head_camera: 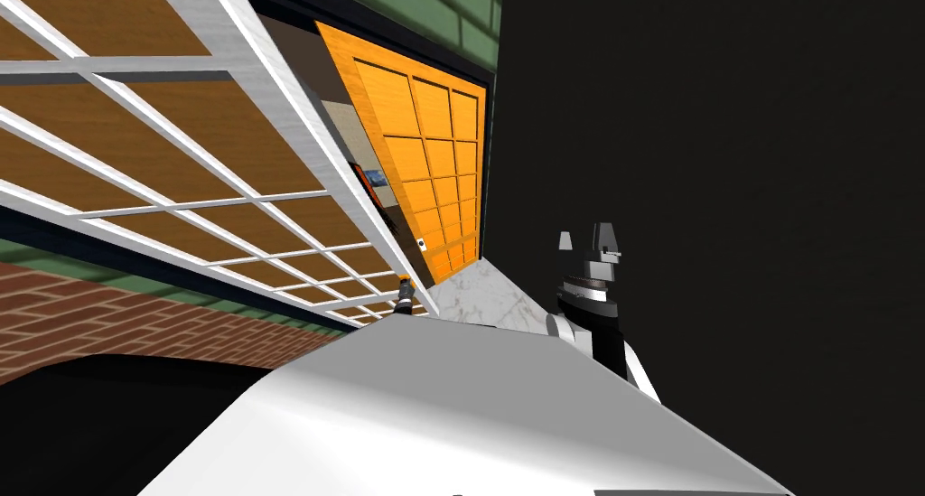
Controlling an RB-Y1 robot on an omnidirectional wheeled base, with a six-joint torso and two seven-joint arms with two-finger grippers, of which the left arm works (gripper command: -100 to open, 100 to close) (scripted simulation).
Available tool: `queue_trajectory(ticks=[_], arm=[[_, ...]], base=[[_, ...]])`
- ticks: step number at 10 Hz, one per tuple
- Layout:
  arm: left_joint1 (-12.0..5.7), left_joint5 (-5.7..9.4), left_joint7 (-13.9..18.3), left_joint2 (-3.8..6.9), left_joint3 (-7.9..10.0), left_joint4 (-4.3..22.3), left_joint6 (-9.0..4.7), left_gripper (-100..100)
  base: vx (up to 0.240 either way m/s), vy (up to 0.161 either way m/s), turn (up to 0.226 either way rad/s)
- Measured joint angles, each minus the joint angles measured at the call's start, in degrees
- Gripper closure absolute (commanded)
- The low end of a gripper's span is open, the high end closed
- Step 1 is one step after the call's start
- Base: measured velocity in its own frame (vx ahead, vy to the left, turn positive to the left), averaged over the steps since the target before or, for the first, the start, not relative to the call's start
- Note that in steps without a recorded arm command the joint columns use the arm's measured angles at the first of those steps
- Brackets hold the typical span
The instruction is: Pull the door open
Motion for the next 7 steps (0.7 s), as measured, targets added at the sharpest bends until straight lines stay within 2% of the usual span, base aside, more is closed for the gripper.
queue_trajectory(ticks=[1, 2, 3, 5, 7], arm=[[-0.71, 0.71, 1.6, 0.44, -0.54, 0.5, 0.03, 100], [-0.58, 0.99, 2.8, 0.43, -0.88, 0.3, -0.14, 100], [-0.56, 1.46, 4.3, 0.62, -1.43, 0.1, -0.1, -100], [-0.79, 2.23, 6.9, -0.17, -2.22, 0.3, 0.04, -100], [-1.27, 3.09, 9.5, -0.28, -2.6, 0.6, -0.3, -100]], base=[[-0.058, 0.026, -0.06], [-0.057, 0.023, -0.053], [-0.081, -0.006, -0.14], [-0.08, 0.011, -0.114], [-0.071, 0.031, -0.067]])
